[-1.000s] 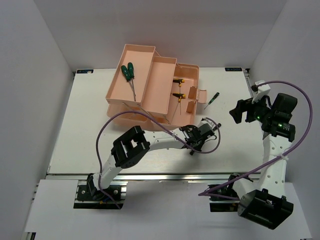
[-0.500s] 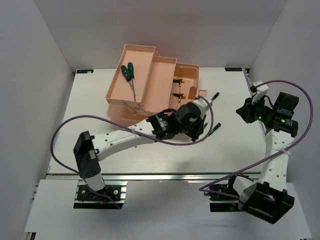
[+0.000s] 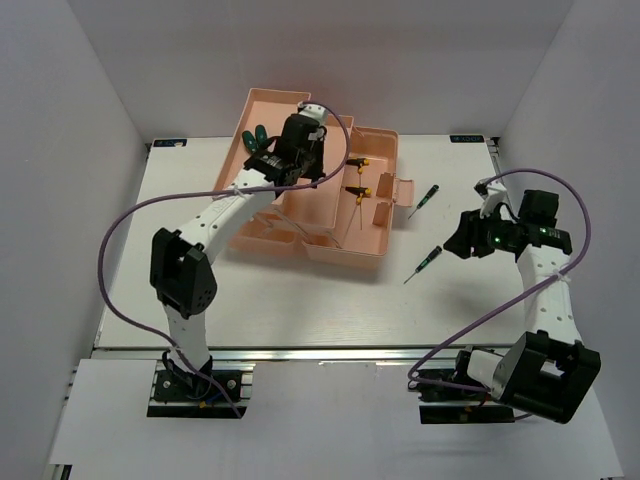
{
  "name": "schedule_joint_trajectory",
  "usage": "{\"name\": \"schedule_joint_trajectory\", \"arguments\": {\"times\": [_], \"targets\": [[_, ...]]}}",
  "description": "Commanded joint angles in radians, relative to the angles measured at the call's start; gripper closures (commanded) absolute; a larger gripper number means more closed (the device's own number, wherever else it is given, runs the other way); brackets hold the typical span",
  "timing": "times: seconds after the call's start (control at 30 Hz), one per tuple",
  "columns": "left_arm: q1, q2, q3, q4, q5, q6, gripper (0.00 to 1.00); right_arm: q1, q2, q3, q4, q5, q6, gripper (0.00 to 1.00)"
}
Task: Sort the tools into containers
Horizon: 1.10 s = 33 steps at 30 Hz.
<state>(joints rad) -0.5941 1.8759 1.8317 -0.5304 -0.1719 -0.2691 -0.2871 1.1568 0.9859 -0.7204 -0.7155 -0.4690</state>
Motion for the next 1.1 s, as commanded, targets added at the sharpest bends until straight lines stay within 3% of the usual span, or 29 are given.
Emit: {"name": "schedule_joint_trajectory", "arguments": {"times": [0.0, 0.03, 0.07, 0.17, 0.4, 0.67, 0.8, 1.07], "targets": [[0.005, 0.025, 0.028, -0.042, -0.031, 0.030, 0.82, 0.052, 0.021, -0.036, 0.110, 0.137, 0.225, 0.44], [0.008, 0.034, 0.029, -0.037, -0.035, 0.028, 0.75, 0.063, 0.020, -0.067, 0.152, 0.149, 0.268, 0.35], [0.008, 0.052, 0.037, -0.039, -0.040, 0.022, 0.59, 0.092, 0.020, -0.085, 0.179, 0.198, 0.374, 0.29], [0.010, 0.071, 0.069, -0.049, -0.041, 0.010, 0.46, 0.144, 0.012, -0.148, 0.265, 0.315, 0.536, 0.11], [0.010, -0.029, 0.054, -0.025, 0.032, -0.007, 0.38, 0.200, 0.090, -0.179, 0.305, 0.531, 0.708, 0.11], [0.008, -0.467, -0.323, 0.109, 0.063, -0.088, 0.38, 0.252, 0.311, -0.115, 0.323, 0.651, 0.895, 0.27], [0.007, -0.662, -0.491, 0.090, 0.011, -0.134, 0.38, 0.307, 0.385, -0.087, 0.345, 0.711, 0.935, 0.42], [0.008, -0.952, -0.706, -0.031, -0.112, -0.237, 0.38, 0.348, 0.506, -0.018, 0.346, 0.823, 0.965, 0.49]]}}
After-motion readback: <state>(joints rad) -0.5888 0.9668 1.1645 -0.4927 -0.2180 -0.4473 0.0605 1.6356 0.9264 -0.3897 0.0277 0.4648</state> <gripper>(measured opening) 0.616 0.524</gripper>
